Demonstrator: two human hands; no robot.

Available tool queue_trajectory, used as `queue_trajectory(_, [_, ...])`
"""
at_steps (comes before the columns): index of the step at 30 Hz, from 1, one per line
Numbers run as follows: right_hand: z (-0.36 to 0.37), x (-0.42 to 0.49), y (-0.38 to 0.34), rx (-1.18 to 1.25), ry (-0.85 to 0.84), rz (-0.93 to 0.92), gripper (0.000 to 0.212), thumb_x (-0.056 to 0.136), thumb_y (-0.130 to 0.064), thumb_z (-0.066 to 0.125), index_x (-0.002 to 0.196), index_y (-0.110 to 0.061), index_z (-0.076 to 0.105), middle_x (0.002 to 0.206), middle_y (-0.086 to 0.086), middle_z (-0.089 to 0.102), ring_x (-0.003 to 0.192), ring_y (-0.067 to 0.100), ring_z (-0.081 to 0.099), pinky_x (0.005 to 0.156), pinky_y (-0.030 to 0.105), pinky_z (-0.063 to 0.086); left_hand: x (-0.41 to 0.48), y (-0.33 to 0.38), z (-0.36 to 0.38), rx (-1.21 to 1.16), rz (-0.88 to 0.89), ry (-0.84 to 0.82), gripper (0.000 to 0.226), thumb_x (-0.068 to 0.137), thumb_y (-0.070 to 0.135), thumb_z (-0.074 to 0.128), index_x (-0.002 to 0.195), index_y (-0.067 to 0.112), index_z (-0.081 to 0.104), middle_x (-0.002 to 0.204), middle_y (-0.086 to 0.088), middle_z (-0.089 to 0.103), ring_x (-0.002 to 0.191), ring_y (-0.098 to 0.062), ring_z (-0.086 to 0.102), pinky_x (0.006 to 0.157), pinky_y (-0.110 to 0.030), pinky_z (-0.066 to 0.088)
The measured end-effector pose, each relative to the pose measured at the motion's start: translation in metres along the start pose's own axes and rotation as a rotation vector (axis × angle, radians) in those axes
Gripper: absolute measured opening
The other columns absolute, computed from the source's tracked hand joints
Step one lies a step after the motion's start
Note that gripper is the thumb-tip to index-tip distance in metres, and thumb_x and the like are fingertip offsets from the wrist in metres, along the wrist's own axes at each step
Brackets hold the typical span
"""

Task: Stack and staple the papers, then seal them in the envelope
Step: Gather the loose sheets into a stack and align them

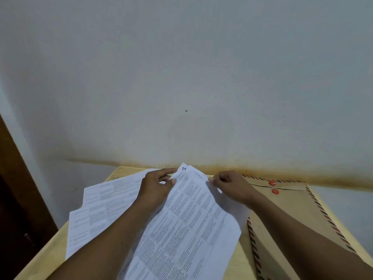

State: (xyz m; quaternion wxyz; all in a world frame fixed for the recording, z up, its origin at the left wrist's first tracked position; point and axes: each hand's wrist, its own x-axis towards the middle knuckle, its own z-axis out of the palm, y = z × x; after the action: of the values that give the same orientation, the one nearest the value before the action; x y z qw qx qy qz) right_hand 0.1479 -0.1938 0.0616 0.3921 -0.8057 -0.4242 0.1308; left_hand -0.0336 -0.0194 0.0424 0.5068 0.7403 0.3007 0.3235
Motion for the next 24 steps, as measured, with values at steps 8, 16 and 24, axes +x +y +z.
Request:
queue_trajectory(8, [0.021,0.007,-0.005,0.09,0.045,-0.07,0.016,0.093,-0.021,0.065,0.083,-0.009,0.07,0.083,0.009,0.07,0.071,0.012,0.056,0.067,0.029,0.043,-0.001,0.002,0.007,-0.023,0.005,-0.037,0.03,0.091,0.016,0.074,0.114,0.035,0.077,0.1,0.006,0.074,0.091,-0.008,0.072,0.079,-0.023,0.053])
queue_trajectory(16, [0.031,0.012,0.001,0.14,0.076,-0.043,0.017,0.093,-0.022,0.063,0.08,-0.015,0.071,0.085,0.009,0.073,0.077,0.026,0.065,0.074,0.04,0.053,0.0,0.001,0.004,-0.124,-0.054,-0.097,0.028,0.092,0.013,0.075,0.108,0.035,0.078,0.102,0.011,0.075,0.084,-0.012,0.076,0.079,-0.029,0.06])
queue_trajectory(24, [0.035,0.015,-0.001,0.048,0.003,-0.073,0.023,0.096,-0.017,0.055,0.081,-0.02,0.072,0.085,0.007,0.072,0.081,0.023,0.065,0.073,0.034,0.047,0.003,-0.003,0.001,-0.062,-0.031,-0.121,0.029,0.091,0.013,0.075,0.114,0.031,0.077,0.083,-0.001,0.063,0.085,-0.012,0.07,0.072,-0.016,0.049])
